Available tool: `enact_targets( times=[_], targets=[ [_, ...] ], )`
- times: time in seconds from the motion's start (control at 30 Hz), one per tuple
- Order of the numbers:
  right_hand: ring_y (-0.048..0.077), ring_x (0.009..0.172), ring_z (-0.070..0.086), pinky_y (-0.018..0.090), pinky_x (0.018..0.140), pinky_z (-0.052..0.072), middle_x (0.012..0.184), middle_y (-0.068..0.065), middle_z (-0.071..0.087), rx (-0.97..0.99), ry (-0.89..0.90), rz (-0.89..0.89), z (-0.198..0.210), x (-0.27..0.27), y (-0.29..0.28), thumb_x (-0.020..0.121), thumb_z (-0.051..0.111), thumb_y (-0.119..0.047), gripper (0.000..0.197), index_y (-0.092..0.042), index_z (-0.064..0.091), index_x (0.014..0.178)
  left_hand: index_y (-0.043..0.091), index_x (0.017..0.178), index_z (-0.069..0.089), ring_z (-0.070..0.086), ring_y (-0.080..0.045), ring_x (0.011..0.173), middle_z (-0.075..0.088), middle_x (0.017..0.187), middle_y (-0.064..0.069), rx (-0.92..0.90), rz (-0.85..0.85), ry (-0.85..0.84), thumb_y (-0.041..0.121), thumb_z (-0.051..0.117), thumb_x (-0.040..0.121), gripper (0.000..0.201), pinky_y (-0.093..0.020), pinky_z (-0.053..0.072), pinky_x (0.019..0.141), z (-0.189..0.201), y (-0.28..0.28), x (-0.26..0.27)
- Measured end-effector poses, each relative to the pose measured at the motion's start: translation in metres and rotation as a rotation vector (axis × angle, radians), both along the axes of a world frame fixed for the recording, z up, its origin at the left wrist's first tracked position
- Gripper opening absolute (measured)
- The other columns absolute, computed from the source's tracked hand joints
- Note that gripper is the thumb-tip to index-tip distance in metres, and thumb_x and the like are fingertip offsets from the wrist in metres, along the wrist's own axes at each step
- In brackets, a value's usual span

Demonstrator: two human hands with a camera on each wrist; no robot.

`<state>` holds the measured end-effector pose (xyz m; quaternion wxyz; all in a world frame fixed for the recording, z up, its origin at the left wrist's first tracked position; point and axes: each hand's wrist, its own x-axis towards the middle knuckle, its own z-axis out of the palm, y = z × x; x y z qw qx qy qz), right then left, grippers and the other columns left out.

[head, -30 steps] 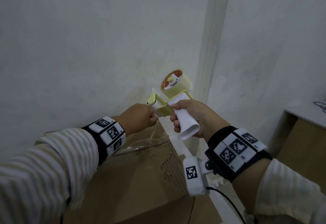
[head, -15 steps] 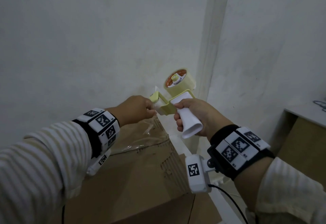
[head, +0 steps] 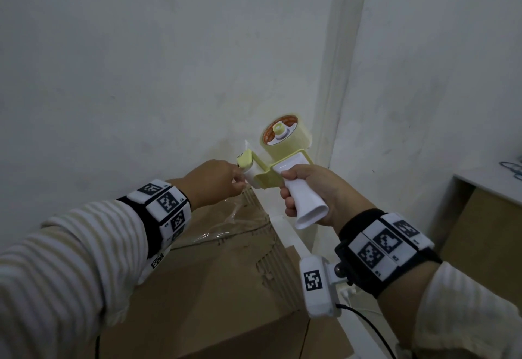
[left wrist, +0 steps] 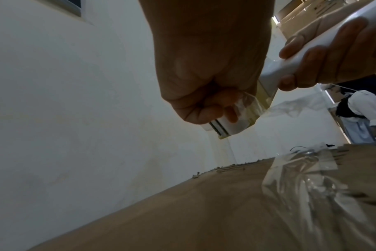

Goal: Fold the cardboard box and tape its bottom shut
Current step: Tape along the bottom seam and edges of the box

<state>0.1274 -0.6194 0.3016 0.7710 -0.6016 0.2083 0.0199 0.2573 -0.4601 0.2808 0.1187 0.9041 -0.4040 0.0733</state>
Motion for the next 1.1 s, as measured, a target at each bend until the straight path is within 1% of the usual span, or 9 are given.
enact_targets(
  times=[0.13, 0.27, 0.37, 0.43, 0.6, 0.73, 0.87, 1.0, 1.1],
  targets=[
    [0.018, 0.035, 0.050, 0.022, 0.041, 0.048, 0.055, 0.010, 0.055, 0.009, -0.001, -0.013, 0.0011, 0.0012, 0.0003, 0.091, 0.055, -0.016, 0.015, -0.002, 0.051, 0.088, 0.012, 0.095, 0.069, 0.050, -0.013, 0.076, 0.058, 0.083, 0.002, 0.004, 0.014, 0.003, 0.026, 0.052, 0.092, 0.023, -0.022, 0.033, 0.066, 0.0041, -0.0010, -0.0010],
    [0.018, 0.034, 0.050, 0.022, 0.040, 0.048, 0.052, 0.010, 0.055, 0.026, -0.012, -0.029, 0.0008, 0.0037, 0.0024, 0.091, 0.054, -0.015, 0.015, -0.001, 0.051, 0.096, 0.012, 0.093, 0.069, 0.050, -0.013, 0.075, 0.055, 0.081, 0.004, 0.017, 0.005, -0.002, 0.025, 0.051, 0.092, 0.022, -0.023, 0.033, 0.062, 0.0066, -0.0028, -0.0009],
    [0.018, 0.033, 0.049, 0.022, 0.040, 0.047, 0.051, 0.010, 0.054, 0.044, -0.024, -0.039, 0.0008, 0.0052, 0.0031, 0.092, 0.052, -0.014, 0.015, -0.001, 0.052, 0.099, 0.011, 0.091, 0.069, 0.050, -0.014, 0.074, 0.054, 0.078, 0.005, 0.019, 0.002, 0.029, 0.024, 0.051, 0.092, 0.022, -0.013, 0.030, 0.057, 0.0056, -0.0046, 0.0013],
    [0.018, 0.033, 0.048, 0.021, 0.041, 0.047, 0.051, 0.009, 0.053, 0.051, -0.024, -0.039, 0.0018, 0.0056, 0.0038, 0.092, 0.052, -0.014, 0.013, -0.001, 0.052, 0.094, 0.009, 0.094, 0.069, 0.050, -0.013, 0.074, 0.056, 0.081, 0.004, 0.023, 0.000, 0.057, 0.025, 0.052, 0.092, 0.023, -0.012, 0.030, 0.057, 0.0063, -0.0053, 0.0026],
    [0.018, 0.033, 0.047, 0.020, 0.041, 0.046, 0.055, 0.010, 0.050, 0.082, -0.034, -0.034, 0.0035, 0.0054, 0.0048, 0.093, 0.050, -0.014, 0.013, -0.002, 0.051, 0.087, 0.011, 0.100, 0.069, 0.042, -0.001, 0.051, 0.064, 0.094, -0.002, 0.068, -0.001, 0.092, 0.027, 0.051, 0.094, 0.025, -0.012, 0.030, 0.051, 0.0079, -0.0053, 0.0021],
    [0.017, 0.032, 0.047, 0.020, 0.040, 0.046, 0.056, 0.010, 0.050, 0.092, -0.042, -0.008, 0.0039, 0.0050, 0.0055, 0.093, 0.050, -0.014, 0.011, -0.003, 0.052, 0.093, 0.013, 0.102, 0.069, 0.051, -0.013, 0.072, 0.068, 0.102, -0.006, 0.117, 0.024, 0.060, 0.025, 0.050, 0.093, 0.024, -0.019, 0.033, 0.057, 0.0042, -0.0001, 0.0052],
    [0.016, 0.033, 0.047, 0.020, 0.040, 0.047, 0.061, 0.010, 0.049, 0.092, -0.047, -0.025, 0.0048, 0.0045, 0.0023, 0.094, 0.050, -0.015, 0.012, -0.003, 0.052, 0.093, 0.013, 0.101, 0.069, 0.052, -0.011, 0.057, 0.066, 0.096, -0.003, 0.071, 0.007, 0.187, 0.027, 0.052, 0.093, 0.024, -0.013, 0.039, 0.049, 0.0044, -0.0035, 0.0040],
    [0.016, 0.033, 0.048, 0.021, 0.040, 0.048, 0.062, 0.011, 0.050, 0.109, -0.043, -0.040, 0.0048, 0.0039, 0.0027, 0.093, 0.049, -0.015, 0.012, -0.004, 0.053, 0.094, 0.011, 0.100, 0.070, 0.056, -0.020, 0.065, 0.057, 0.075, 0.007, 0.000, -0.019, 0.304, 0.027, 0.053, 0.093, 0.023, -0.022, 0.047, 0.055, 0.0018, -0.0063, 0.0008],
    [0.016, 0.033, 0.048, 0.021, 0.040, 0.047, 0.062, 0.010, 0.049, 0.126, -0.045, -0.033, 0.0028, 0.0038, 0.0046, 0.094, 0.049, -0.015, 0.013, -0.005, 0.053, 0.101, 0.012, 0.100, 0.069, 0.057, -0.021, 0.069, 0.061, 0.081, 0.000, 0.000, -0.017, 0.372, 0.026, 0.054, 0.093, 0.022, -0.029, 0.053, 0.061, 0.0005, -0.0052, 0.0022]
  ],
)
